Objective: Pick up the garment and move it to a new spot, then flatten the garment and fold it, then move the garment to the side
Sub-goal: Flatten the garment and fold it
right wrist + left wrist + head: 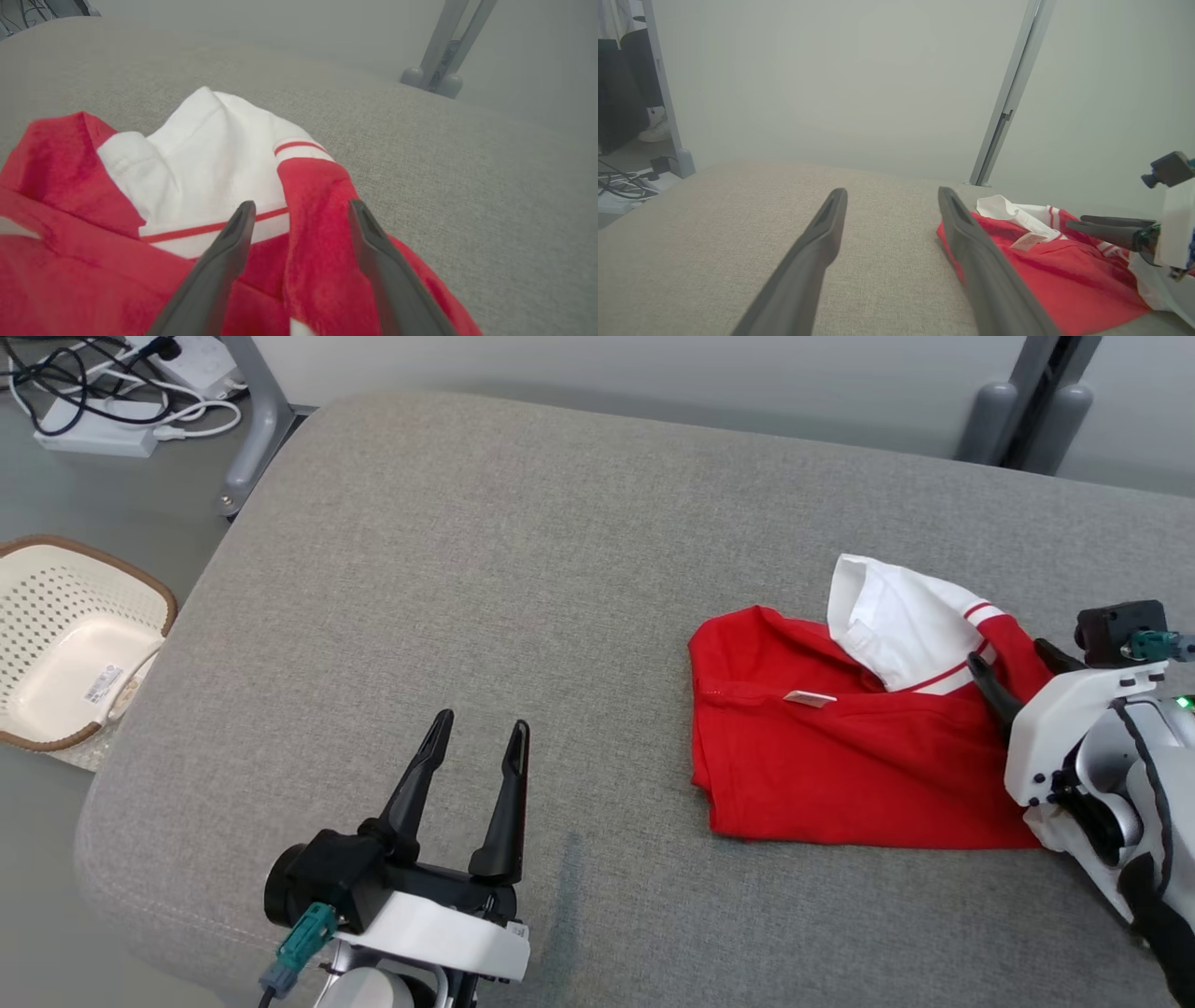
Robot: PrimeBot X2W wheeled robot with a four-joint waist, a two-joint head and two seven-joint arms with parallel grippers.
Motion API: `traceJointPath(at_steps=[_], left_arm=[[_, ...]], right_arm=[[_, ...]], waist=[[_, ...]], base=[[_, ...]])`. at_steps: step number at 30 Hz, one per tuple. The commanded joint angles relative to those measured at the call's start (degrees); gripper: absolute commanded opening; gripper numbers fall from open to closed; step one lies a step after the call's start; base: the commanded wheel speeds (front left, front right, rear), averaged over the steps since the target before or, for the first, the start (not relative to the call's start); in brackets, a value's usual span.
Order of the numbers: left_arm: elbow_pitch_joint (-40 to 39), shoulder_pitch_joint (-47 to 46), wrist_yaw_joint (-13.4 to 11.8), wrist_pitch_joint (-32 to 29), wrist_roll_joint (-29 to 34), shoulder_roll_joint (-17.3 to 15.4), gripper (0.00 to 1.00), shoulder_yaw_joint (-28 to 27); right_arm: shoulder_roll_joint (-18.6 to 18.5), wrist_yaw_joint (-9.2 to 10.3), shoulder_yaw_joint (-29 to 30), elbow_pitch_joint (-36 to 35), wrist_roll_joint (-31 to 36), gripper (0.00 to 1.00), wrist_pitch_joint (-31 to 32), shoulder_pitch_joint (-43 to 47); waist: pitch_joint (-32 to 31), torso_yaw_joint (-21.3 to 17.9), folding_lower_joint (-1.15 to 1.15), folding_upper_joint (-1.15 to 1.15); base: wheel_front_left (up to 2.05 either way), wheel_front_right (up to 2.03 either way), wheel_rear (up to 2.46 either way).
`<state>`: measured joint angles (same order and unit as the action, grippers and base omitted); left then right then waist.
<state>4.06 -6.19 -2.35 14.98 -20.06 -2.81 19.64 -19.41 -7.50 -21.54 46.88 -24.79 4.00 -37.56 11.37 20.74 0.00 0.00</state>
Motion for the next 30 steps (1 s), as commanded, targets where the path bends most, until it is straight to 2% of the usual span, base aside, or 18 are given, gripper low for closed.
traceJointPath(at_steps=[1,2,3,10,16,17,18,23,24,25,30], left_arm=[[-0.28,-0.84,-0.23,0.15,-0.3,-0.19,1.0,-0.01],[-0.33,-0.91,-0.24,0.15,-0.39,-0.21,1.0,0.05],[-0.31,-0.94,-0.29,0.14,-0.49,-0.19,1.0,0.05],[0.08,-1.49,-0.52,0.15,-0.54,-0.2,1.0,0.06],[0.17,-1.87,-0.66,0.14,-0.49,-0.21,1.0,-0.09],[0.17,-1.87,-0.66,0.14,-0.49,-0.21,1.0,-0.09],[0.16,-1.87,-0.4,0.15,-0.2,-0.2,1.0,-0.13],[0.14,-1.96,-0.24,0.15,0.01,-0.2,1.0,-0.41],[0.17,-2.0,-0.26,0.15,0.14,-0.2,1.0,-0.46],[0.21,-2.02,-0.19,0.14,0.2,-0.22,1.0,-0.51],[0.42,-2.1,0.07,0.15,0.61,-0.18,1.0,-0.85]], right_arm=[[-0.96,0.02,-1.0,1.07,0.32,0.59,0.36,-1.28],[-2.12,0.02,-2.64,1.72,2.36,0.16,-0.08,-2.12],[-2.55,0.02,-3.68,2.5,2.89,0.0,-0.31,-2.69],[-3.74,0.02,-0.55,7.89,0.94,0.0,-5.61,-8.6],[-6.22,0.02,8.31,14.63,-0.45,0.0,-13.56,-12.71],[-6.22,0.02,8.31,14.63,-0.45,0.0,-13.56,-12.71],[-7.67,0.02,11.77,17.55,0.03,0.0,-16.11,-13.96],[-7.6,0.01,16.43,22.63,1.4,0.0,-18.29,-15.19],[-7.33,0.01,16.62,23.39,2.07,0.25,-18.38,-15.13],[-6.73,0.01,16.76,23.8,2.32,1.0,-18.57,-14.98],[-3.37,0.02,14.72,23.4,2.4,1.0,-18.66,-13.78]], waist=[[0.55,0.77,0.0,0.0],[0.69,0.97,0.0,0.0],[0.8,1.09,0.0,0.0],[1.61,0.39,0.0,0.0],[1.32,-1.04,0.0,0.0],[1.32,-1.04,0.0,0.0],[1.25,-1.52,0.0,0.0],[1.16,-2.58,0.0,0.0],[1.16,-2.84,0.0,0.0],[1.13,-3.13,0.0,0.0],[0.74,-4.85,0.0,0.0]], base=[[0.0,0.0,0.0],[0.0,0.0,0.0],[0.0,0.0,0.0],[0.0,0.0,0.0],[0.0,0.0,0.0],[0.0,0.0,0.0],[0.0,0.0,0.0],[0.0,0.0,0.0],[0.0,0.0,0.0],[0.0,0.0,0.0],[0.0,0.0,0.0]])
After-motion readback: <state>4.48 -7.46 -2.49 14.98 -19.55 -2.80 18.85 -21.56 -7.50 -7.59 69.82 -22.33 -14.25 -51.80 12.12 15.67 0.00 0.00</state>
